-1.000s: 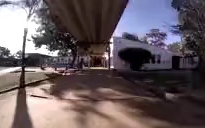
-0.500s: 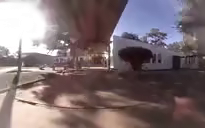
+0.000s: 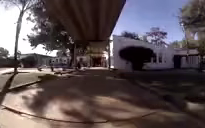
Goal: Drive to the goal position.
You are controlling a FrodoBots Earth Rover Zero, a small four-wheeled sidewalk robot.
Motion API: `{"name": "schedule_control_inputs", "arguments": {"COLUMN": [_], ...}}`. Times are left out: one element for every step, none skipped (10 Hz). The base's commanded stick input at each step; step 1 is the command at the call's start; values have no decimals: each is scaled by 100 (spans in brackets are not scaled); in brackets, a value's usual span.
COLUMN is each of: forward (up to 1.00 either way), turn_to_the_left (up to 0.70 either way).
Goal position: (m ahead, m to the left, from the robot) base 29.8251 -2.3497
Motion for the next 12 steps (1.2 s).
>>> {"name": "schedule_control_inputs", "arguments": {"forward": [70, 70, 70, 70, 70, 70, 70, 70, 70, 70, 70, 70], "turn_to_the_left": [0, 0, 0, 34, 29, 0, 0, 0, 0, 0, 0, 0]}}
